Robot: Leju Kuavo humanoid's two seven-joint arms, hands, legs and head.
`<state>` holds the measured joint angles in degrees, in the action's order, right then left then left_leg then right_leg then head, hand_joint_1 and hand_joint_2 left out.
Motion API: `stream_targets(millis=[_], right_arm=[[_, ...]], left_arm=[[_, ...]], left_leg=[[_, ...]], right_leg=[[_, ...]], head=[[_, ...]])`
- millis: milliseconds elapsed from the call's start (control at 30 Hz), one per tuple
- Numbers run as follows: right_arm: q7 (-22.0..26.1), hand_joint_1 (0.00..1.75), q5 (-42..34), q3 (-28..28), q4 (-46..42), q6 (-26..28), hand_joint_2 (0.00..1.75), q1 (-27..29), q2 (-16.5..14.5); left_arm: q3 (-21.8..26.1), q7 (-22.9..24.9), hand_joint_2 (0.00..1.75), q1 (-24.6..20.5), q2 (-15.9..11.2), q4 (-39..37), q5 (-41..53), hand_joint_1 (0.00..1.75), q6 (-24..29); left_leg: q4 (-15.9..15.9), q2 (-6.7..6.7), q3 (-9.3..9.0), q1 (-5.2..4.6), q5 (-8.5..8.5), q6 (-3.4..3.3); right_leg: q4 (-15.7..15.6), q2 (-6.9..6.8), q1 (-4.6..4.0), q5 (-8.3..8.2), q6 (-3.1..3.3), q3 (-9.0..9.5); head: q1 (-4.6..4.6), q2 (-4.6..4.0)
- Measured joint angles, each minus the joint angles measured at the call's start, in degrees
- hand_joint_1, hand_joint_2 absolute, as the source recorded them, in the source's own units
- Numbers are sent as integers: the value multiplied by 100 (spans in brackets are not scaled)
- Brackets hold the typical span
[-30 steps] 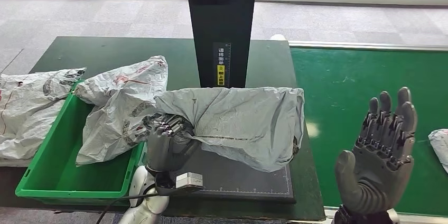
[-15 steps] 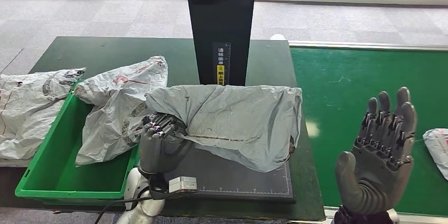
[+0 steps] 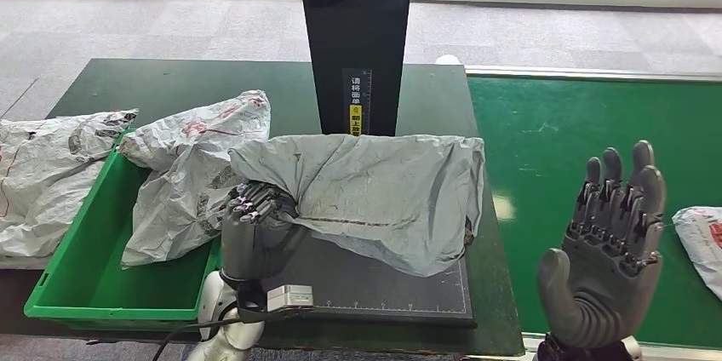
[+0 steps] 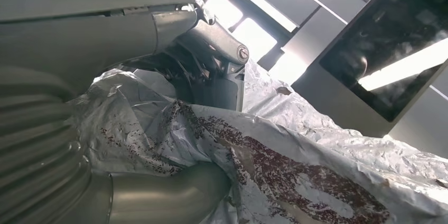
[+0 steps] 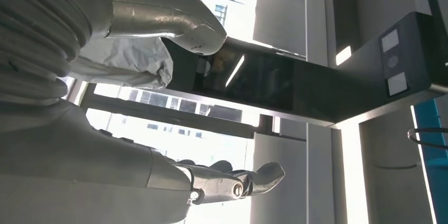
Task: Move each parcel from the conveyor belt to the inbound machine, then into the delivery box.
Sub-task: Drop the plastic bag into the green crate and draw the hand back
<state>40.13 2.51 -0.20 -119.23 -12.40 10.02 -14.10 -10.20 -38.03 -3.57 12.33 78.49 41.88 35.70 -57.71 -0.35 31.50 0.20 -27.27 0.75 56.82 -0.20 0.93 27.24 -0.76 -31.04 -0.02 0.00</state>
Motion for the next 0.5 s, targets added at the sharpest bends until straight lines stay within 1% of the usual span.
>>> stream_targets(millis=[100, 233, 300, 367, 500], right_arm=[[0, 0, 0, 0, 0, -34, 175, 5, -17], [0, 0, -45, 0, 0, -110, 175, 9, -43], [0, 0, -91, -3, 0, -208, 175, 7, -68], [-1, 0, -93, -19, 0, -297, 175, -1, -100], [-2, 0, -54, -57, 2, -396, 175, -19, -163]], left_arm=[[185, 51, 175, 40, -11, 196, -287, 175, 284], [714, 8, 175, 132, -140, 615, -1165, 175, 352], [1096, -28, 175, 214, -224, 875, -1684, 175, 349], [1532, -25, 175, 281, -287, 1119, -1958, 175, 332], [2308, 157, 175, 347, -299, 1457, -1784, 175, 290]], left_leg=[[0, 2, 1, 1, 0, 0], [0, 6, 4, 5, 0, 1], [0, 9, 7, 6, 1, 2], [0, 9, 9, 8, 2, 4], [0, 8, 11, 8, 3, 6]], right_leg=[[1, 4, -1, 0, 0, -4], [6, 9, -6, 0, 1, -9], [11, 13, -7, 1, 2, -16], [12, 13, -8, 2, 4, -19], [13, 10, -8, 5, 8, -21]], head=[[0, 0], [0, 0], [0, 0], [0, 0], [0, 0]])
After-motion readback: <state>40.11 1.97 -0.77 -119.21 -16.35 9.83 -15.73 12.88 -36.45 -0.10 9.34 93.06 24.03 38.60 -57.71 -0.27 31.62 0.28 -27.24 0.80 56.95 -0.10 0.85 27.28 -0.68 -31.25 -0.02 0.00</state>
